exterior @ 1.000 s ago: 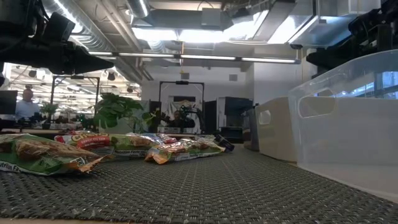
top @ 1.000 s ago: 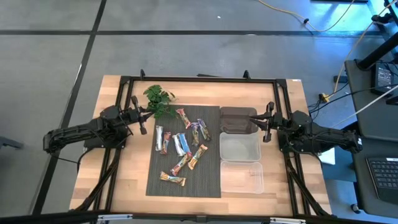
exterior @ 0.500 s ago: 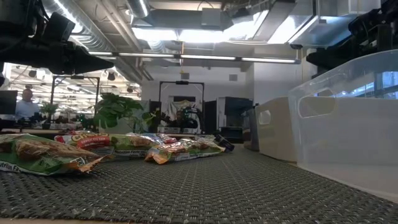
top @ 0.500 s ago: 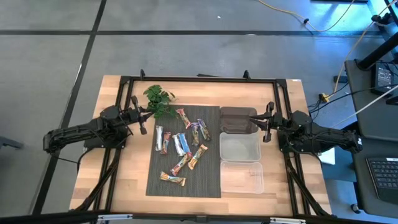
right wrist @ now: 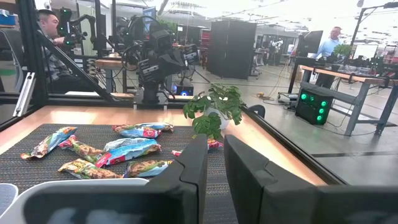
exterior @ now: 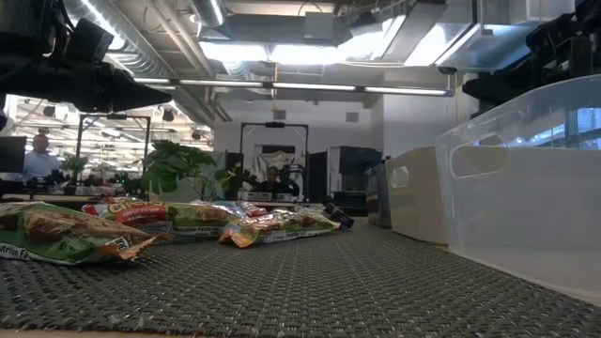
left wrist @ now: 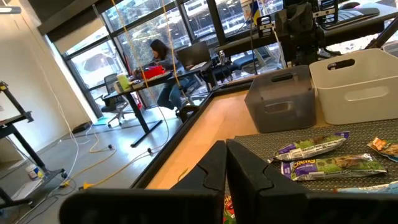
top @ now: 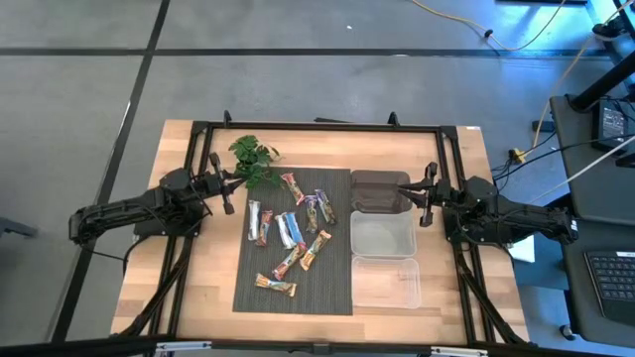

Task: Pick and place Granola Bars by type

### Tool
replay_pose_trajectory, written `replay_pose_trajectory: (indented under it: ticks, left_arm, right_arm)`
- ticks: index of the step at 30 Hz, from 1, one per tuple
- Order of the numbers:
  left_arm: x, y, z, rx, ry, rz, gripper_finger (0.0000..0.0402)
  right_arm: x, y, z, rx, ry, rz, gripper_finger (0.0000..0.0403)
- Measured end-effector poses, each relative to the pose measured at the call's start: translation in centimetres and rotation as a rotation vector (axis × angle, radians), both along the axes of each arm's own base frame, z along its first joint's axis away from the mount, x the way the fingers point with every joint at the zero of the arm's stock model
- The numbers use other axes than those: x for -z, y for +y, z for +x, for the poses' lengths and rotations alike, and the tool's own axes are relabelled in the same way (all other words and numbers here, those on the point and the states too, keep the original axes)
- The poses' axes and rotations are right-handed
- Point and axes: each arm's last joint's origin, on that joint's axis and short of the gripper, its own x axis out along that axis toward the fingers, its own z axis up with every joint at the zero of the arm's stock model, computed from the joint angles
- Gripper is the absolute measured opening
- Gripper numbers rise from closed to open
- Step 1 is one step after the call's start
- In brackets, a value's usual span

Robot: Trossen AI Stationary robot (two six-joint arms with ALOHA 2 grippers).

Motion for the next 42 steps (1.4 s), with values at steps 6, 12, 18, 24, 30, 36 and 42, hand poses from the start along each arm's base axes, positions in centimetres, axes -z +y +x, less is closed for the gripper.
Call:
replay_pose_trajectory:
  ticks: [6, 12, 18, 24, 30, 36, 42]
  left_arm:
    - [0.01, 0.00, 0.00, 0.000, 0.000, 0.000, 0.0007]
    - [0.00, 0.00, 0.00, 0.000, 0.000, 0.000, 0.0004]
    - [0.01, 0.00, 0.00, 0.000, 0.001, 0.001, 0.0008]
    - [0.00, 0.00, 0.00, 0.000, 0.000, 0.001, 0.0004]
    - [0.00, 0.00, 0.00, 0.000, 0.000, 0.000, 0.0007]
    - [0.00, 0.01, 0.00, -0.005, 0.002, 0.007, 0.0006]
    - [0.09, -0.01, 0.00, 0.002, 0.010, 0.004, 0.0011]
  right_arm:
    - [0.00, 0.00, 0.00, -0.003, -0.006, 0.037, 0.0060]
    - [-0.01, 0.00, 0.00, -0.011, -0.034, 0.184, 0.0060]
    - [0.00, 0.00, 0.00, -0.011, -0.033, 0.184, 0.0060]
    - [-0.01, 0.00, 0.00, -0.010, -0.032, 0.175, 0.0060]
    - [-0.02, -0.05, -0.01, 0.012, -0.022, 0.106, 0.0060]
    - [-0.02, -0.05, -0.01, 0.012, -0.022, 0.107, 0.0060]
    - [-0.02, -0.05, -0.01, 0.012, -0.022, 0.108, 0.0060]
